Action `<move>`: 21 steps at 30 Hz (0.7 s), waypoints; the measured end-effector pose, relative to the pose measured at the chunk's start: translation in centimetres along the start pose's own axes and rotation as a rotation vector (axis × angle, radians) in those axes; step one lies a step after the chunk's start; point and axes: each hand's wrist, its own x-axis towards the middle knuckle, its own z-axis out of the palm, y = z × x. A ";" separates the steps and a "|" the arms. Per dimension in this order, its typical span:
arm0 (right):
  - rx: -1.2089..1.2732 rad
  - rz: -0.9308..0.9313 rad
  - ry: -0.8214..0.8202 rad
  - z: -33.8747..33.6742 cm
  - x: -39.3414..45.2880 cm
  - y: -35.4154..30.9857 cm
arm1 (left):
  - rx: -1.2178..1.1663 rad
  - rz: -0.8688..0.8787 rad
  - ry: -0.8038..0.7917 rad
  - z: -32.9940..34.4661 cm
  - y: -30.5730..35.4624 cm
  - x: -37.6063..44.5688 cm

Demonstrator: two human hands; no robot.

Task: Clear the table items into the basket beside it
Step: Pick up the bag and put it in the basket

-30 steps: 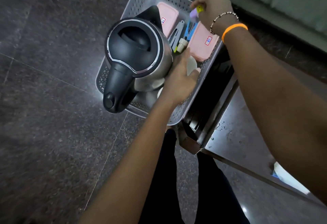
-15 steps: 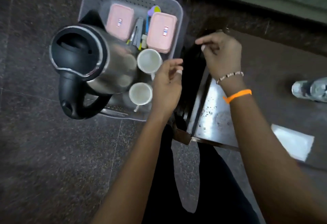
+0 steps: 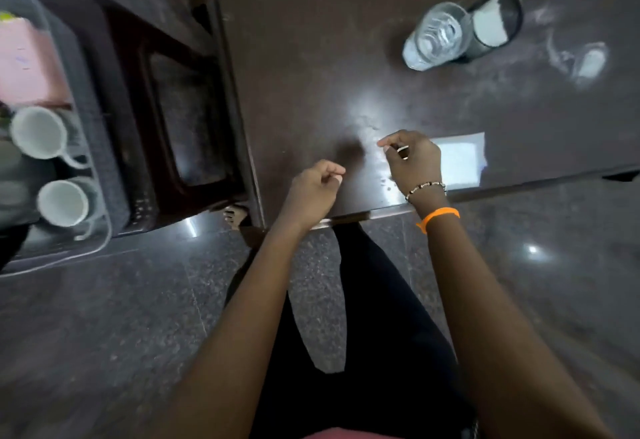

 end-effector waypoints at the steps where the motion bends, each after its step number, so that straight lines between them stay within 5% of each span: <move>1: -0.022 0.035 0.020 -1.0 0.5 1.9 | 0.033 -0.010 -0.021 1.4 0.4 0.5; 7: -0.211 0.276 0.065 -4.7 4.4 11.0 | 0.130 -0.093 -0.130 7.3 2.2 3.1; 14: 0.016 0.593 0.041 -5.9 7.4 15.3 | 0.167 -0.173 -0.135 10.3 2.9 5.0; 21: 0.230 0.682 -0.286 -5.4 8.2 16.0 | 0.152 -0.186 -0.092 9.9 2.4 5.6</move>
